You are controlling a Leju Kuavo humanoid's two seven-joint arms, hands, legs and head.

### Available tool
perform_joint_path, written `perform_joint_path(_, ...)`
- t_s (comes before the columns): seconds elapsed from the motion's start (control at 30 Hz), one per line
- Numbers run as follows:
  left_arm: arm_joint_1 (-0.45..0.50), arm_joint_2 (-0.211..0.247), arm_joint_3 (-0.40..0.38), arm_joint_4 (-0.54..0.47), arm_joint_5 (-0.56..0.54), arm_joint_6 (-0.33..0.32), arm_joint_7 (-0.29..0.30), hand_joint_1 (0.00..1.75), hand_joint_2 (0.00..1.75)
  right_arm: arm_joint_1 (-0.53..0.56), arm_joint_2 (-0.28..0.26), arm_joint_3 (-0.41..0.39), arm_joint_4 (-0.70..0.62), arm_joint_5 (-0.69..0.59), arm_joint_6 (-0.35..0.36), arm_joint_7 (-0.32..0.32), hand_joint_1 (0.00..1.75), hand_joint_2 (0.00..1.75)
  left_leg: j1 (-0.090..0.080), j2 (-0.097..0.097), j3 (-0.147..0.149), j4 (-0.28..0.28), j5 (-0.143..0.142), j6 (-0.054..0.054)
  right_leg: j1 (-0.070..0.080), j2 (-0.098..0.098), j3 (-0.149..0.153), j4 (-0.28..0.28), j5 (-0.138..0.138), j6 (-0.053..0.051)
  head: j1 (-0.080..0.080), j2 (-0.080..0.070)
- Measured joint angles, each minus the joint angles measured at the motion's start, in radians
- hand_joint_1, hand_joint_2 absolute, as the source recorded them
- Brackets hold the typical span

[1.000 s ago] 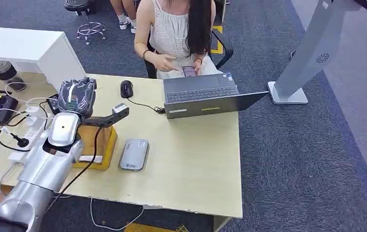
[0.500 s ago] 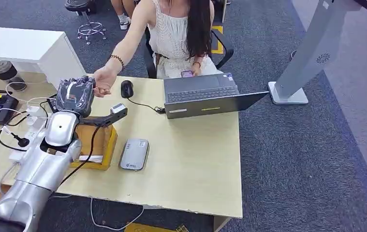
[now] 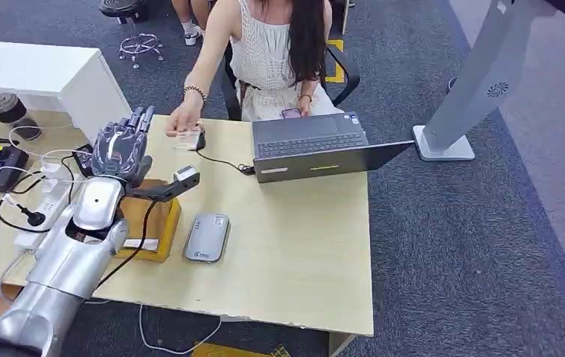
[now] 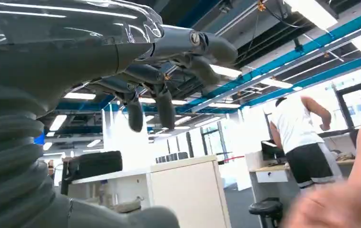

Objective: Pass the card to the sensor for recognition and then transmit it.

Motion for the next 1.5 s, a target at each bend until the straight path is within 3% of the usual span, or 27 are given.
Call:
perform_joint_path(0.2, 0.113, -0.057, 0.062, -0.092, 0.019, 0.074, -0.132, 0.00, 1.75, 0.002, 0.000, -0.001, 0.000, -0.032, -0.006, -0.015, 0.00, 1.75, -0.001, 0.001, 0.000, 0.000, -0.001, 0.000, 0.000, 0.001, 0.000, 0.000, 0.000, 0.000, 0.000, 0.000)
perform_joint_path(0.43, 0.305, -0.100, 0.097, -0.258, 0.049, 0.142, -0.200, 0.00, 1.75, 0.013, 0.000, -0.014, 0.001, -0.061, -0.023, -0.033, 0.00, 1.75, 0.000, 0.001, -0.003, 0.000, -0.001, 0.000, 0.000, 0.001, -0.003, 0.000, 0.000, 0.000, -0.001, 0.000)
perform_joint_path(0.53, 0.448, -0.113, 0.098, -0.362, 0.052, 0.177, -0.227, 0.00, 1.75, 0.019, 0.000, -0.035, 0.000, -0.097, -0.035, -0.055, 0.00, 1.75, 0.000, 0.004, -0.003, 0.000, -0.002, 0.000, 0.000, 0.003, -0.004, 0.000, -0.001, 0.001, 0.000, 0.000)
perform_joint_path(0.77, 0.701, -0.107, 0.098, -0.531, 0.072, 0.116, -0.218, 0.00, 1.75, 0.026, 0.000, -0.091, -0.002, -0.136, -0.041, -0.072, 0.00, 1.75, 0.000, 0.003, -0.006, 0.000, -0.003, 0.000, 0.000, 0.002, -0.007, -0.001, -0.002, 0.001, 0.001, 0.000)
perform_joint_path(1.13, 0.759, -0.080, 0.141, -0.576, 0.120, 0.015, -0.168, 0.00, 1.75, 0.028, -0.003, -0.112, -0.002, -0.116, -0.022, -0.089, 0.00, 1.75, 0.001, 0.001, -0.006, 0.000, -0.002, 0.000, 0.000, 0.000, -0.007, -0.001, -0.001, 0.001, 0.001, 0.000)
perform_joint_path(1.5, 0.718, -0.083, 0.248, -0.500, 0.124, -0.041, -0.131, 0.00, 1.75, 0.028, -0.003, -0.112, -0.002, -0.085, -0.018, -0.070, 0.00, 1.75, 0.001, 0.002, -0.006, 0.000, -0.001, 0.000, 0.000, 0.001, -0.007, -0.001, -0.001, 0.000, 0.001, 0.000)
